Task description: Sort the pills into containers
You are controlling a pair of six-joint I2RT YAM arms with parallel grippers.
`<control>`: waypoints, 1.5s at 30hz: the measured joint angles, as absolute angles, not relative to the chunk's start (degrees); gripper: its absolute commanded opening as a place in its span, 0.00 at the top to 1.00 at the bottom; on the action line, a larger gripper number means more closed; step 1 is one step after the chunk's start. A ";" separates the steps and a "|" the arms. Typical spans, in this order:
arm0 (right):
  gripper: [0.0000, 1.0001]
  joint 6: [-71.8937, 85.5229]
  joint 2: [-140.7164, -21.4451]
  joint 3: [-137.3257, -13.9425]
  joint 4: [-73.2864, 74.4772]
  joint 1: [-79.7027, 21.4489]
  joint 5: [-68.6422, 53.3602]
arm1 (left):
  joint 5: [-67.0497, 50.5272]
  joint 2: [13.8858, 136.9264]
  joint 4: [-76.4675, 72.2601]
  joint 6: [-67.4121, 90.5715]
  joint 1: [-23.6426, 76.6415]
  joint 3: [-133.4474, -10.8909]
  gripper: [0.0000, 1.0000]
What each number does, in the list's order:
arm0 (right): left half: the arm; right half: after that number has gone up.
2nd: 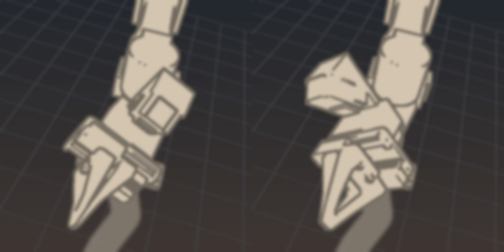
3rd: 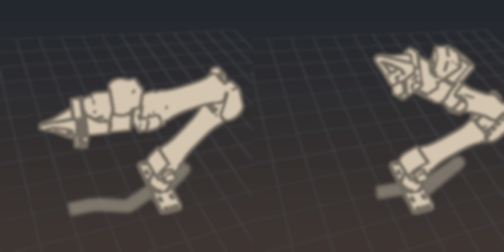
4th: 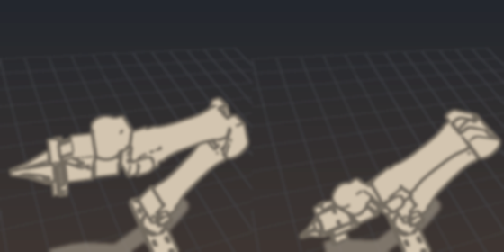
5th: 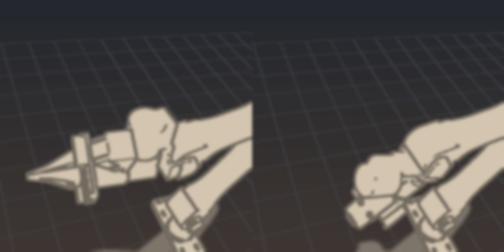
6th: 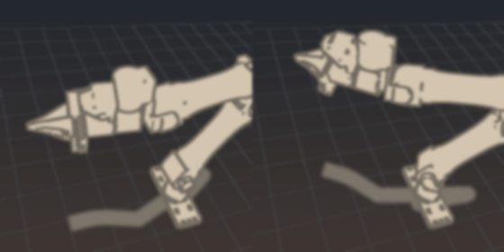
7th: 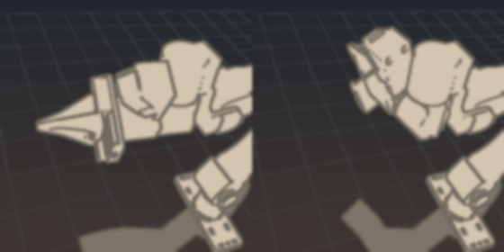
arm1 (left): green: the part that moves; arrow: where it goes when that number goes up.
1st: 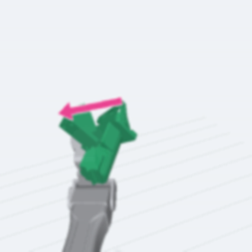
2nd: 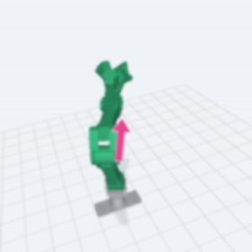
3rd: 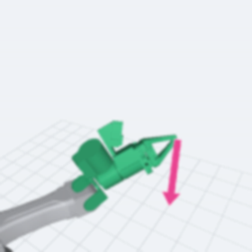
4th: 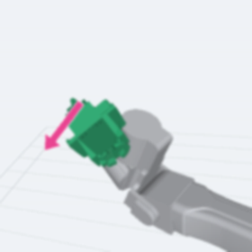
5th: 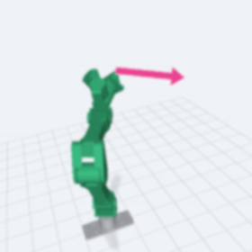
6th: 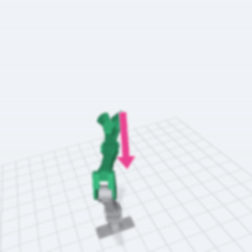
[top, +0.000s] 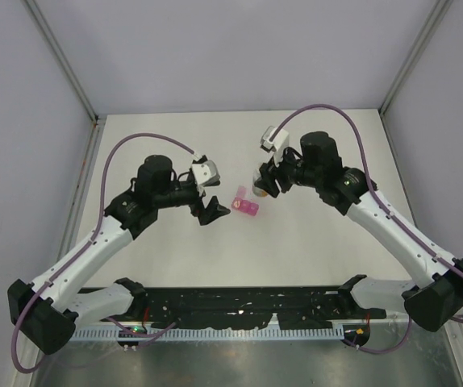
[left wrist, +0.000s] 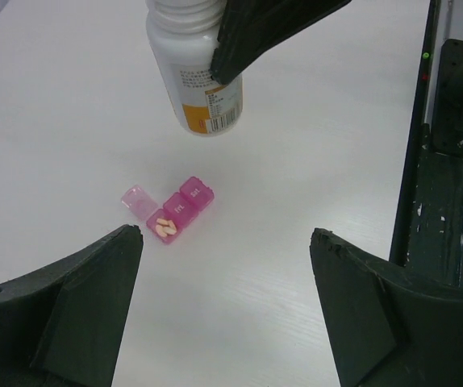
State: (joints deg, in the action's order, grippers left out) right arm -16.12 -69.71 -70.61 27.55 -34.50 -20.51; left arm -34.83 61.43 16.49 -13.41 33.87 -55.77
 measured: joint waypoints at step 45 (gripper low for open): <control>0.82 1.08 -86.74 -50.28 -1.98 -15.16 3.79 | -28.95 57.12 11.81 -10.79 32.49 -49.34 0.00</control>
State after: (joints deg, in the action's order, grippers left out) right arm 1.08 -86.74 -50.28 -1.98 -15.16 3.79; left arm -28.95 57.12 11.81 -10.79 32.49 -49.34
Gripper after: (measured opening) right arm 0.578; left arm 0.994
